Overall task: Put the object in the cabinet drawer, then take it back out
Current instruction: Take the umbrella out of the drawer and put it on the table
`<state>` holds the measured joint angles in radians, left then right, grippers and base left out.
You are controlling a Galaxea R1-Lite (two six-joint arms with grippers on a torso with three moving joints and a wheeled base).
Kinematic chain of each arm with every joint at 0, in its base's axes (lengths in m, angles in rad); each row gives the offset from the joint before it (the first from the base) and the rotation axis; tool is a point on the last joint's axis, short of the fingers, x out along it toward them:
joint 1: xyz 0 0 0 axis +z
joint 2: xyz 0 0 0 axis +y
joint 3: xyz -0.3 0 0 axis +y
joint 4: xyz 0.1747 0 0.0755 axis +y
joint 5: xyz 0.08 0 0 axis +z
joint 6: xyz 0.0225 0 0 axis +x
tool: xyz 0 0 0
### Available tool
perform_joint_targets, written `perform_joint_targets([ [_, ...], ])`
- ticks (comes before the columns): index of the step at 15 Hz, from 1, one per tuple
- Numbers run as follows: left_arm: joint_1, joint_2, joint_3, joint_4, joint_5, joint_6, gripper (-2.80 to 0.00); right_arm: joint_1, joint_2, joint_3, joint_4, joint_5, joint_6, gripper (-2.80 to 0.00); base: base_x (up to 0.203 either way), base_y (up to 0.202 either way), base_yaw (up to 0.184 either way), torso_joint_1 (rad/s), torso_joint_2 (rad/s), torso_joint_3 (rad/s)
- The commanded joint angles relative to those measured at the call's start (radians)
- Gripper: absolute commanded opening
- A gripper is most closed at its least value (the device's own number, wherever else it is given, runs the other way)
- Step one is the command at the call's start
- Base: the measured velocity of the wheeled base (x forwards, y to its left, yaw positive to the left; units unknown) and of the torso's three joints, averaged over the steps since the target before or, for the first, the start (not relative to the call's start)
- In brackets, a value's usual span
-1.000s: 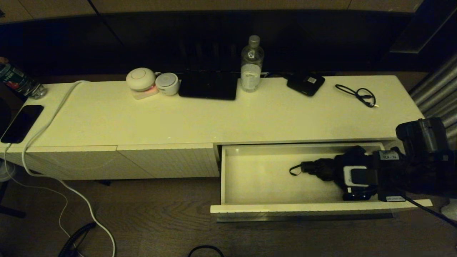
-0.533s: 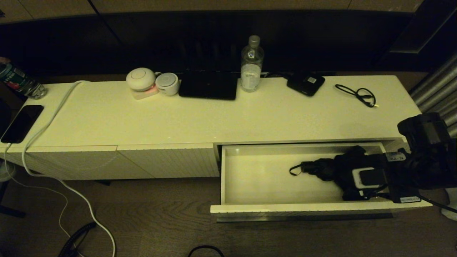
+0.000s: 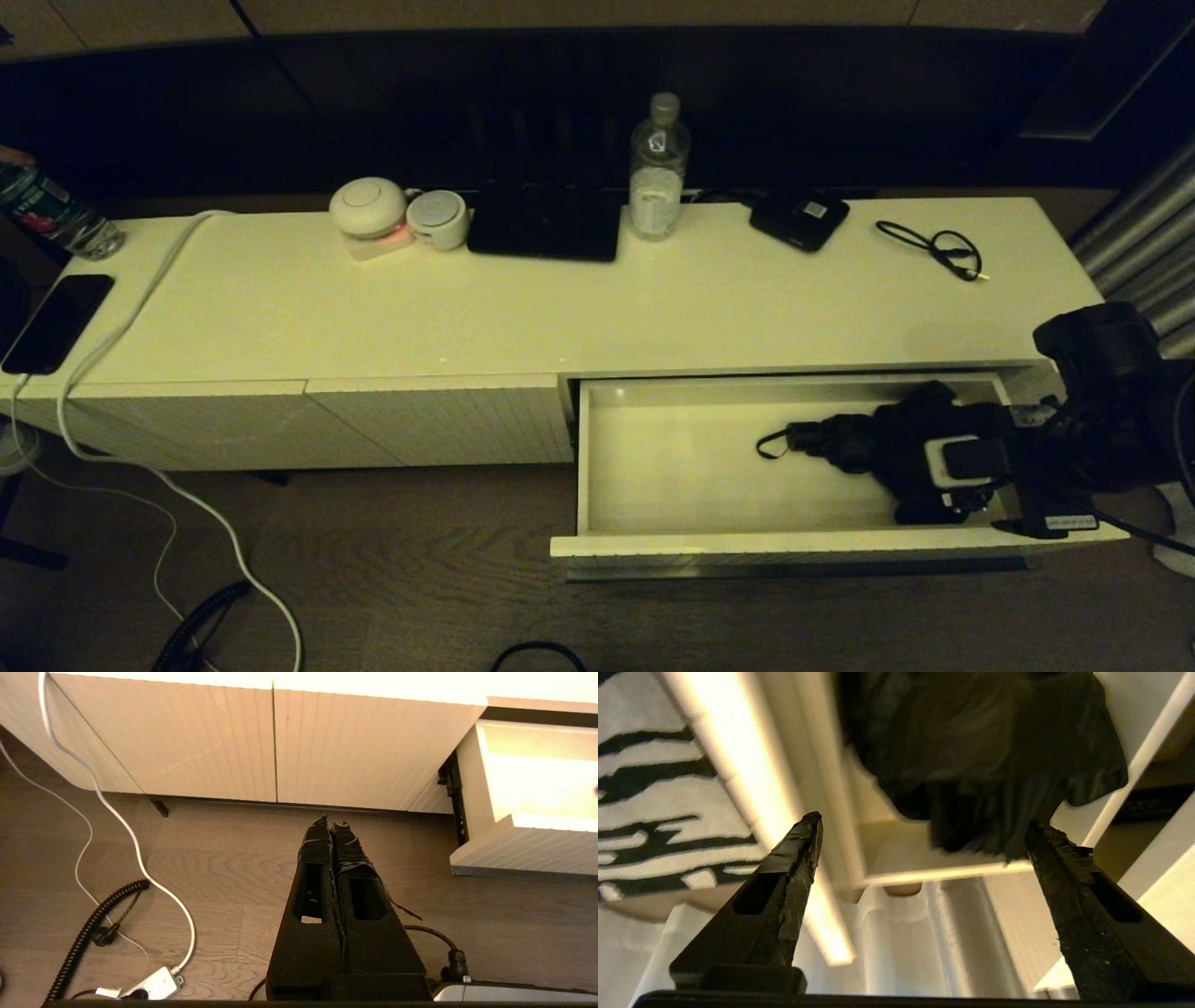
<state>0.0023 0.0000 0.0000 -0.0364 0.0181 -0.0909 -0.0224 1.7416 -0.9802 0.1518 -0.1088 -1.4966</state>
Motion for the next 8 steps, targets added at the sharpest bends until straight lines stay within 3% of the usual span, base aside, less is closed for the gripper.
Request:
perform_joint_targets([
  [1, 0.001, -0.002, 0.000, 0.000, 0.000, -0.001, -2.80, -0.002, 0.042, -0.029, 0.002, 0.002, -0.007, 0.00, 0.000, 0.000, 0.000, 0.000, 0.00, 0.000],
  [8, 0.001, -0.002, 0.000, 0.000, 0.000, -0.001, -2.80, -0.017, 0.070, -0.071, 0.003, 0.003, -0.007, 0.00, 0.000, 0.000, 0.000, 0.000, 0.00, 0.000],
])
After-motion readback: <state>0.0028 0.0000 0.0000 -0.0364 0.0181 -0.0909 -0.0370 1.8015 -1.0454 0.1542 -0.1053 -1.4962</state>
